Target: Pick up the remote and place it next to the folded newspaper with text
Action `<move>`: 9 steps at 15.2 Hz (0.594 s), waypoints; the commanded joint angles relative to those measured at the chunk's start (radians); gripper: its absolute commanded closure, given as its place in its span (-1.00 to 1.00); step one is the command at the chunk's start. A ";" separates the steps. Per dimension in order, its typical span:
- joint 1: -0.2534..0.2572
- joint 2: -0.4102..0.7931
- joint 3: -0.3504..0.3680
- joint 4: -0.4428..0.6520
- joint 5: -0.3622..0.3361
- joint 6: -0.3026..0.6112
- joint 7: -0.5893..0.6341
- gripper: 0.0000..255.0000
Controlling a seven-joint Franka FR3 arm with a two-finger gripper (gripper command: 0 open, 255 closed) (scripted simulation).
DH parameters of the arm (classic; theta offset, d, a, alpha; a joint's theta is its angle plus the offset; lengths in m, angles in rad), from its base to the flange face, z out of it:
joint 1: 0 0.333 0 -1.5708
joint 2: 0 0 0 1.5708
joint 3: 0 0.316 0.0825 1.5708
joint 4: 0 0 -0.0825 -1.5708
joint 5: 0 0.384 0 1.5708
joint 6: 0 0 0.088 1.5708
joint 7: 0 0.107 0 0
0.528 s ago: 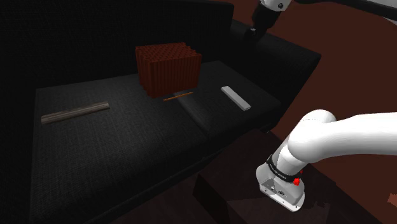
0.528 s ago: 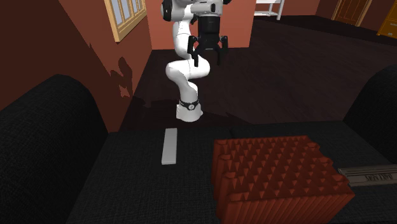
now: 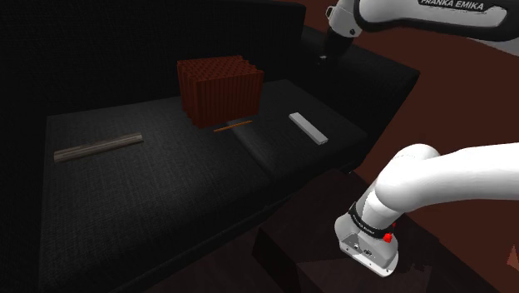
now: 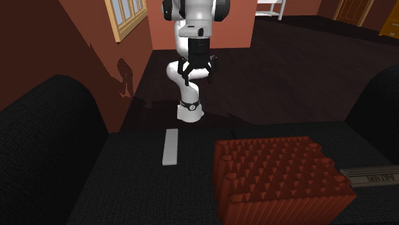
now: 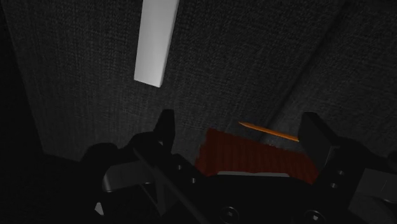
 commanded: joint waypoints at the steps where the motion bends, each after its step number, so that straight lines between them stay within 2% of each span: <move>1: -0.011 0.015 -0.022 -0.053 -0.009 0.058 -0.012 -1.00; 9: -0.058 0.165 -0.126 -0.157 -0.045 0.268 -0.077 -1.00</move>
